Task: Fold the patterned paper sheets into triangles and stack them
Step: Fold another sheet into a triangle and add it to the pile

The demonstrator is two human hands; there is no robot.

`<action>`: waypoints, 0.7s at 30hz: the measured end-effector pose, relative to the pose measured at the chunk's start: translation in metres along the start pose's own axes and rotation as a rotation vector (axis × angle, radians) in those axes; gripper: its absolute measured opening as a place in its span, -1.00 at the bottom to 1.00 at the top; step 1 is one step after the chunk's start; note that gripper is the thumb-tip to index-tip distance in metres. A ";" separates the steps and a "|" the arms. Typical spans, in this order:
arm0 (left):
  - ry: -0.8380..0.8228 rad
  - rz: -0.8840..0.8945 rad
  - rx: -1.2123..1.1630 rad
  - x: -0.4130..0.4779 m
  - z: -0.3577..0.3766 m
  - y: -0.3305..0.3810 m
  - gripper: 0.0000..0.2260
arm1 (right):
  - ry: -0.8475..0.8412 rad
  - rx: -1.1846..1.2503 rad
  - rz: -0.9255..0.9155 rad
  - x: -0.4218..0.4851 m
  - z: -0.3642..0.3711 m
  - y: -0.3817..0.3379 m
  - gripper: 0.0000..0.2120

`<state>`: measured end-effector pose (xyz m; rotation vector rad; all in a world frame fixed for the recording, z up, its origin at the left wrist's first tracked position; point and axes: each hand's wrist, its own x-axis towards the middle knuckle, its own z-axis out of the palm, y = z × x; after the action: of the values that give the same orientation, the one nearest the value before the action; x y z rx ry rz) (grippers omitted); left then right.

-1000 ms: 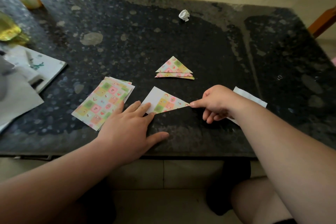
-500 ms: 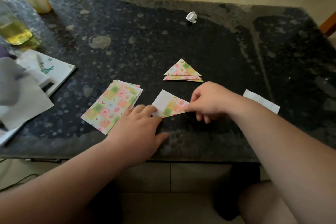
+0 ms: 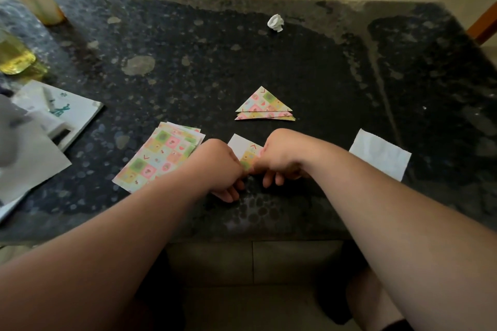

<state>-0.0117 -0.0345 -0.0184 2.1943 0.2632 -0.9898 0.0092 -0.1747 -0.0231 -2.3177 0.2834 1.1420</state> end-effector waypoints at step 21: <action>0.008 0.000 -0.119 0.003 0.000 -0.005 -0.90 | 0.045 0.272 0.239 -0.002 -0.045 0.060 -0.92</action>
<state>-0.0120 -0.0310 -0.0234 2.0910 0.3176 -0.9413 0.0138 -0.2497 -0.0214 -2.1103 0.7041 1.0866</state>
